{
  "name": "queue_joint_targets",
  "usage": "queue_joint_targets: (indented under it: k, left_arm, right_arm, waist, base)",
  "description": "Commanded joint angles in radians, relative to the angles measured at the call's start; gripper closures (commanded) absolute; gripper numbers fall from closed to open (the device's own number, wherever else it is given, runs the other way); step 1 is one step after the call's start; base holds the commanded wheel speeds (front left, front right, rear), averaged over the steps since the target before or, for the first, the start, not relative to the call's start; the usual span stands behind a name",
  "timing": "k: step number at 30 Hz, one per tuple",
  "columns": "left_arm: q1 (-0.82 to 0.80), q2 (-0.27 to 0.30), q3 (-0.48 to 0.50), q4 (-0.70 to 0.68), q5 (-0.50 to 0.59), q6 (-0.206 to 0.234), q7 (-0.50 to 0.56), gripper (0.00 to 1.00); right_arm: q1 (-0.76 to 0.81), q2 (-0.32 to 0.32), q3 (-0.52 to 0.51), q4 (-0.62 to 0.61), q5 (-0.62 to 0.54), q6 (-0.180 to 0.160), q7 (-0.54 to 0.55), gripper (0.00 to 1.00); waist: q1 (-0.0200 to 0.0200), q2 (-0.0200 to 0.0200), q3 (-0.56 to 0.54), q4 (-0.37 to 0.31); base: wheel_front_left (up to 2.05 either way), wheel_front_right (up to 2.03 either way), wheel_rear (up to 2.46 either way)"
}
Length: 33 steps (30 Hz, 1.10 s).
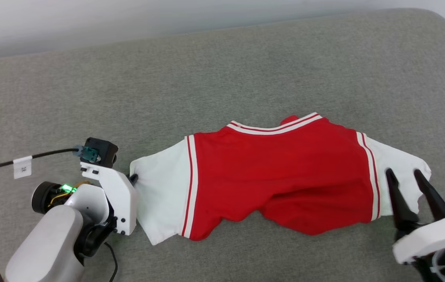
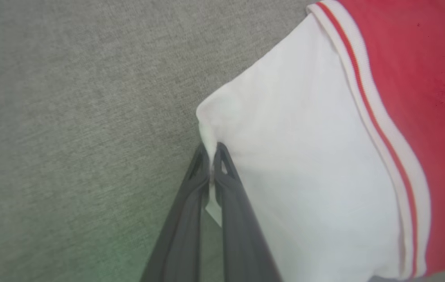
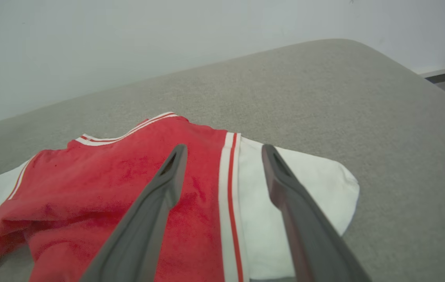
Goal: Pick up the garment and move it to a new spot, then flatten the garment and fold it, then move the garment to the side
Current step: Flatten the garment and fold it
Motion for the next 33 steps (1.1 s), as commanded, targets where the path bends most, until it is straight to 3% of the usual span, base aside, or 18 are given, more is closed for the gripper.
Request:
queue_joint_targets:
  k: [1,7,15,23,24,25,26,33]
  left_arm:
    - [0.018,-0.005,0.003,-0.009,0.012,0.012,-0.026,1.0]
    - [0.015,-0.022,0.022,-0.113,0.05,0.054,-0.136,1.0]
    - [0.005,-0.028,0.008,-0.243,0.089,0.085,-0.165,1.0]
    - [-0.01,-0.031,-0.002,-0.29,0.107,0.091,-0.176,1.0]
    - [-0.009,-0.032,-0.001,-0.29,0.105,0.093,-0.178,1.0]
    - [-0.008,-0.032,-0.001,-0.29,0.104,0.094,-0.179,1.0]
    - [-0.008,-0.032,-0.001,-0.29,0.103,0.095,-0.181,1.0]
    - [-0.01,-0.022,0.013,-0.272,0.097,0.097,-0.199,1.0]
  right_arm:
    - [-0.008,-0.021,-0.03,0.03,0.019,0.0,0.025,0.0]
    - [-0.067,-0.11,-0.151,0.201,0.114,0.0,0.183,0.0]
    - [-0.209,-0.221,-0.215,0.355,0.17,0.0,0.492,0.0]
    - [-0.289,-0.224,-0.192,0.473,0.206,0.0,0.708,0.0]
    - [-0.289,-0.216,-0.191,0.485,0.211,0.0,0.727,0.07]
    - [-0.289,-0.213,-0.187,0.49,0.212,0.0,0.742,0.66]
    - [-0.29,-0.21,-0.187,0.491,0.214,0.0,0.748,1.0]
    - [-0.306,-0.253,-0.196,0.418,0.187,0.0,0.695,1.0]
  waist:
    - [-0.0001,0.0,-0.012,0.02]
    - [-0.0001,0.0,-0.005,0.071]
    - [-0.0001,0.0,0.049,0.108]
    - [-0.0001,0.0,0.104,0.135]
    - [-0.0001,0.0,0.106,0.137]
    - [-0.0001,0.0,0.108,0.139]
    - [-0.0001,0.0,0.11,0.14]
    - [-0.0001,0.0,0.083,0.132]
  base:
    - [0.0,0.0,0.0]
    - [0.0,0.0,0.0]
    - [0.0,0.0,0.0]
    - [0.0,0.0,0.0]
    - [0.0,0.0,0.0]
    - [0.0,0.0,0.0]
    - [0.0,0.0,0.0]
    - [0.0,0.0,0.0]
